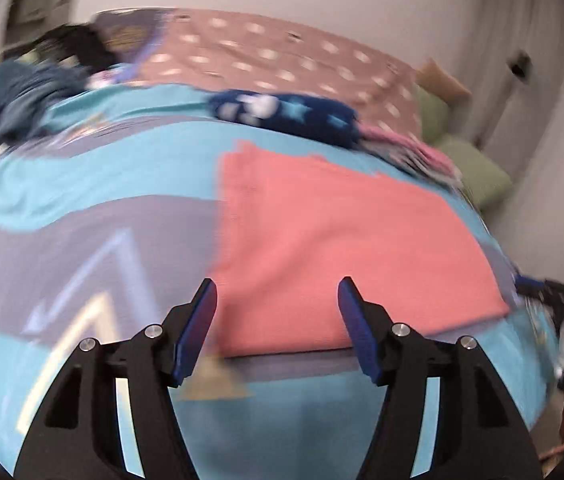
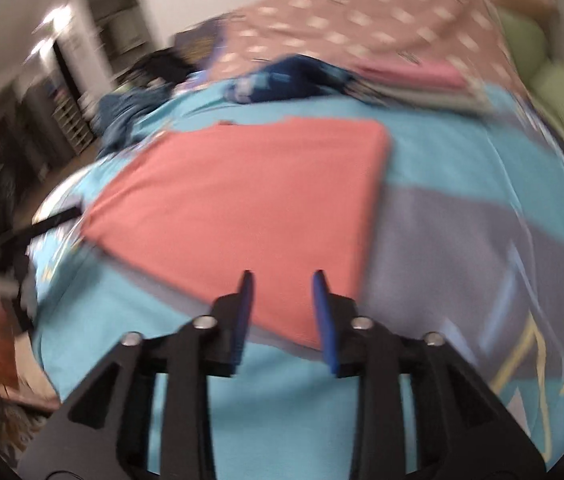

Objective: Fold small clothes

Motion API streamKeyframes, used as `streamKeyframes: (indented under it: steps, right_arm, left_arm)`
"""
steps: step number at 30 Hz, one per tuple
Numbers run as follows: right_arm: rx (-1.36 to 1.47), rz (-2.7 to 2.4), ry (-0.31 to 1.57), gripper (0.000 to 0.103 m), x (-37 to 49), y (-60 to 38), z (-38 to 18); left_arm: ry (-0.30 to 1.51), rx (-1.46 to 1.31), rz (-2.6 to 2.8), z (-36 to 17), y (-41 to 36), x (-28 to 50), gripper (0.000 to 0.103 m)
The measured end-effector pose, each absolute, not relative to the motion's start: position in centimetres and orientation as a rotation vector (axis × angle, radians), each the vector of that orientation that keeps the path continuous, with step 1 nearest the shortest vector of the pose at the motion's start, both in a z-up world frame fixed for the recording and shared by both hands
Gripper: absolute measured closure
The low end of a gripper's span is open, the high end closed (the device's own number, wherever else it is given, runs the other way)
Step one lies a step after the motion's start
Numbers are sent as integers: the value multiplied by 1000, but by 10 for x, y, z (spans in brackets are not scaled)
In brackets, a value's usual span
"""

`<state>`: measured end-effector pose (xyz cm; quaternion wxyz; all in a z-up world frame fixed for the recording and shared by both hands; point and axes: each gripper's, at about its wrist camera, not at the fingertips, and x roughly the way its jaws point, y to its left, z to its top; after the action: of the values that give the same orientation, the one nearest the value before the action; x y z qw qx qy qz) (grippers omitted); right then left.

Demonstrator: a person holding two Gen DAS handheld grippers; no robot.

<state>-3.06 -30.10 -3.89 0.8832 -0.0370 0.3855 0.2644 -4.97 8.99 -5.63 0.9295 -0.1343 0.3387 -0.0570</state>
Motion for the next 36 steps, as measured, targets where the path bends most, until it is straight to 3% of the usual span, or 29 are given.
streamKeyframes:
  steps: [4, 9, 12, 21, 34, 35, 36]
  right_arm:
    - [-269, 684, 734, 53, -48, -221, -36]
    - [-445, 840, 696, 50, -58, -125, -53]
    - [-539, 888, 657, 40, -67, -82, -63]
    - [-816, 784, 589, 39, -61, 17, -101]
    - [-856, 768, 501, 47, -54, 49, -111]
    - [-854, 771, 501, 48, -53, 50, -111]
    - [-851, 777, 504, 52, -52, 50, -112]
  left_arm:
    - [665, -332, -102, -61, 126, -69, 40]
    - [658, -375, -116, -71, 147, -81, 40]
    - [639, -470, -147, -77, 166, -86, 40]
    - [674, -531, -309, -80, 181, -42, 40]
    - [861, -620, -558, -106, 158, 147, 40]
    - [850, -621, -560, -106, 158, 151, 47]
    - [848, -626, -563, -107, 157, 157, 71]
